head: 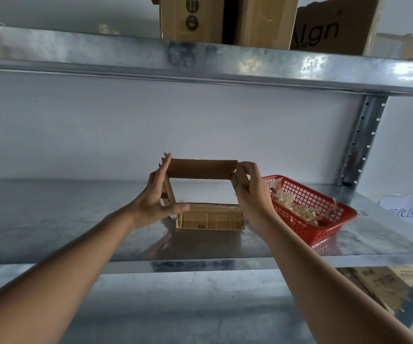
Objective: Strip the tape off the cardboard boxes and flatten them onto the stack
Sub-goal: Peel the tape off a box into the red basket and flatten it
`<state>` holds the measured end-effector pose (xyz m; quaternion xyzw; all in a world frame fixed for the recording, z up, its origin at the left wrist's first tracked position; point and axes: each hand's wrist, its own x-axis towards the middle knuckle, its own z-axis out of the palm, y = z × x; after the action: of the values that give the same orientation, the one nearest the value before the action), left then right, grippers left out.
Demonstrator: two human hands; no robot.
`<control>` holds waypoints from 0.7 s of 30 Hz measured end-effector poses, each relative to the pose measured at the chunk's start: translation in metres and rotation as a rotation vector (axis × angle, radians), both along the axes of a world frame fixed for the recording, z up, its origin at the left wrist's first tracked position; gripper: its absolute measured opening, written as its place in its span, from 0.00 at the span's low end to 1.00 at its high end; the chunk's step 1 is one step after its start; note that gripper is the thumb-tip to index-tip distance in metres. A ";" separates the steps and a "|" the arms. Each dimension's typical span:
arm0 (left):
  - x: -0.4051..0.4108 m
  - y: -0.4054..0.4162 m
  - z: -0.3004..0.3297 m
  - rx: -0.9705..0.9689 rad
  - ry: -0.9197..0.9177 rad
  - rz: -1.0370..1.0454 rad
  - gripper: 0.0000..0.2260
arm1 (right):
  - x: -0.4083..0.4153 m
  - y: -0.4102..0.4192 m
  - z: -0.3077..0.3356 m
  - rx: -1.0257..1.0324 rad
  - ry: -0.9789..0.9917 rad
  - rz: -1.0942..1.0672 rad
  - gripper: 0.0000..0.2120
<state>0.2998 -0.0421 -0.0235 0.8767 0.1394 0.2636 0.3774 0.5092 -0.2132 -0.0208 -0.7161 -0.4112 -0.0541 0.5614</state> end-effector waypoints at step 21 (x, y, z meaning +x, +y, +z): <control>0.014 0.017 0.012 0.069 -0.101 0.565 0.49 | -0.017 -0.022 0.000 0.063 -0.003 0.222 0.32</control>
<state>0.3141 -0.0250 -0.0116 0.8011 0.3501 0.4063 0.2657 0.4925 -0.2349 -0.0209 -0.6482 -0.4871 -0.0057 0.5853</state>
